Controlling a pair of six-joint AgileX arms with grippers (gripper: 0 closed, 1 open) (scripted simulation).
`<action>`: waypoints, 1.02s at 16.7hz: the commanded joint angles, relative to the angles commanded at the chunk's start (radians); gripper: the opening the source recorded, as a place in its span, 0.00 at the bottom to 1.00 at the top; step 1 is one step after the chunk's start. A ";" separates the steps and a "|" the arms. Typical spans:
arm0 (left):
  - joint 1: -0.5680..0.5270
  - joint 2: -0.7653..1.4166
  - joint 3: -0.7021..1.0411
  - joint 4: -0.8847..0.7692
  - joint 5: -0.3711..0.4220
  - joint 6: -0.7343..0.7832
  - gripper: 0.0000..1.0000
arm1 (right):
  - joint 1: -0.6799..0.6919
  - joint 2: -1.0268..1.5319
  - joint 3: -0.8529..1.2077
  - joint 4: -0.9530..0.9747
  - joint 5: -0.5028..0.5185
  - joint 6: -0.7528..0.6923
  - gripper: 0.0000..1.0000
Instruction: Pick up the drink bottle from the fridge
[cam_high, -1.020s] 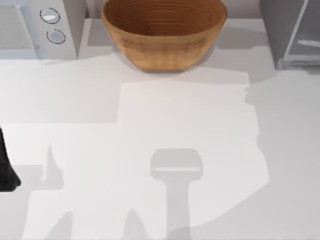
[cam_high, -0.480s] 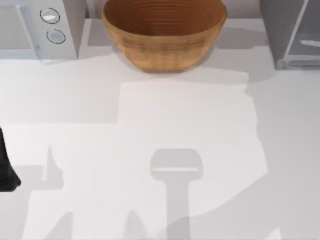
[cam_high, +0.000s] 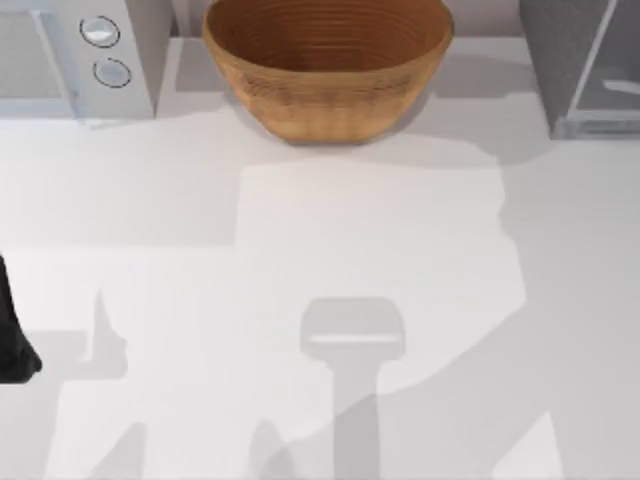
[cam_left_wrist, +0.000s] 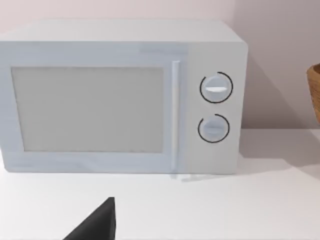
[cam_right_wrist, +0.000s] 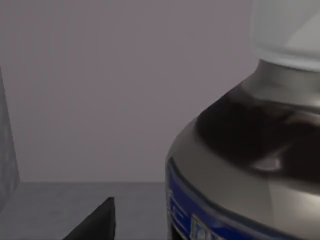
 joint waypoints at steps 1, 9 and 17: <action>0.000 0.000 0.000 0.000 0.000 0.000 1.00 | 0.000 0.000 0.000 0.000 0.000 0.000 1.00; 0.000 0.000 0.000 0.000 0.000 0.000 1.00 | 0.000 0.000 0.000 0.000 0.000 0.000 0.47; 0.000 0.000 0.000 0.000 0.000 0.000 1.00 | 0.000 0.000 0.000 0.000 0.000 0.000 0.00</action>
